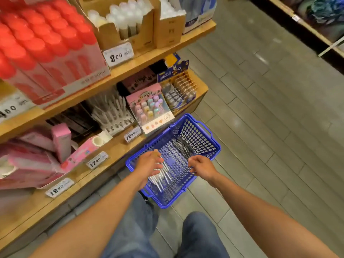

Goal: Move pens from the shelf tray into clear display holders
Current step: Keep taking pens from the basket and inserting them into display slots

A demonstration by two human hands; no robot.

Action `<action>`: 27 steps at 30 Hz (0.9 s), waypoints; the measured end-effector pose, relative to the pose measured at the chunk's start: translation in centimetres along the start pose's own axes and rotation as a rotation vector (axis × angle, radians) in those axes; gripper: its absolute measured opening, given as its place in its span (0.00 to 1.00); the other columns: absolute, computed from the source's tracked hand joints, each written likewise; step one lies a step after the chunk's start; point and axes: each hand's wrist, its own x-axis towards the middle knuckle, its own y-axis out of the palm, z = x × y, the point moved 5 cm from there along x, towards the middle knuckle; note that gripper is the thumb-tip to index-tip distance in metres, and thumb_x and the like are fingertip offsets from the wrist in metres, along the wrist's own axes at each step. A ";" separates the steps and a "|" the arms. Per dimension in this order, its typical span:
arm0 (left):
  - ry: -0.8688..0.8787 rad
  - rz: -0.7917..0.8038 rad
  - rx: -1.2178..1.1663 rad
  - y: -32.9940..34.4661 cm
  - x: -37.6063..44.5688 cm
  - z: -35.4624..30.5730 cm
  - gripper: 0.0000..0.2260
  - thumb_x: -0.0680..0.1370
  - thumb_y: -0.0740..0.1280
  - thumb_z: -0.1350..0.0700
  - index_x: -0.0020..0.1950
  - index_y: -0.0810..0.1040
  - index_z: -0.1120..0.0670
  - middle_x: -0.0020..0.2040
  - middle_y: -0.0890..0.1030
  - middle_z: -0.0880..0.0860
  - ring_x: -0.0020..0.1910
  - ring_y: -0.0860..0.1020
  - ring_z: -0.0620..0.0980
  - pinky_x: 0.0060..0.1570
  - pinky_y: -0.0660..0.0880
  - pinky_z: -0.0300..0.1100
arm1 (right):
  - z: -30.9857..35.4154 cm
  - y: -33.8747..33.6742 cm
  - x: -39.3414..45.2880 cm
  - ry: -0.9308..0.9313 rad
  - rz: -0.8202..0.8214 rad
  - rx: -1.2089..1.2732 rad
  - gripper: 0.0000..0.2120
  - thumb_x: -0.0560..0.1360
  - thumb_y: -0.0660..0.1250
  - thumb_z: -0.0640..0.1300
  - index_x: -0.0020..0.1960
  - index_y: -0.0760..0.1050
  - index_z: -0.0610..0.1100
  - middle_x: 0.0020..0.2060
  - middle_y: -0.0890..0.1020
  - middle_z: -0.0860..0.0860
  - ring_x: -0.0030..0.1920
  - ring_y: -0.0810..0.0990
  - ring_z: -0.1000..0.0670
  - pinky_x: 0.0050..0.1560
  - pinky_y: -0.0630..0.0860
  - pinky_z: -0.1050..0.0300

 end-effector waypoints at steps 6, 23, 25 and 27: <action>0.069 -0.029 -0.064 1.7 12.6 5.7 0.12 0.84 0.60 0.47 0.54 0.76 0.55 0.45 0.81 0.53 0.39 0.78 0.49 0.36 0.76 0.42 | -8.3 2.1 13.2 -0.025 0.003 -0.172 0.04 0.79 0.64 0.42 0.49 0.77 0.42 0.38 0.80 0.48 0.33 0.79 0.52 0.34 0.75 0.58; -0.059 -0.127 -0.290 7.9 34.2 18.3 0.10 0.85 0.56 0.49 0.55 0.72 0.54 0.46 0.78 0.52 0.37 0.76 0.47 0.36 0.71 0.39 | -17.3 7.7 39.3 -0.090 0.000 -0.984 0.13 0.76 0.66 0.45 0.55 0.76 0.37 0.55 0.81 0.38 0.55 0.80 0.38 0.52 0.77 0.49; -0.075 -0.131 -0.305 8.3 36.3 19.2 0.11 0.84 0.57 0.49 0.56 0.74 0.54 0.47 0.80 0.51 0.40 0.78 0.48 0.39 0.75 0.40 | -17.6 8.4 41.2 -0.083 -0.014 -1.051 0.11 0.76 0.66 0.43 0.56 0.75 0.38 0.55 0.81 0.40 0.52 0.80 0.39 0.49 0.76 0.50; -0.086 -0.131 -0.309 8.4 37.9 20.0 0.11 0.84 0.58 0.48 0.55 0.76 0.53 0.49 0.81 0.51 0.45 0.80 0.49 0.44 0.78 0.42 | -18.1 9.0 42.9 -0.099 -0.042 -1.132 0.11 0.77 0.66 0.41 0.57 0.74 0.38 0.53 0.81 0.42 0.47 0.79 0.41 0.43 0.74 0.52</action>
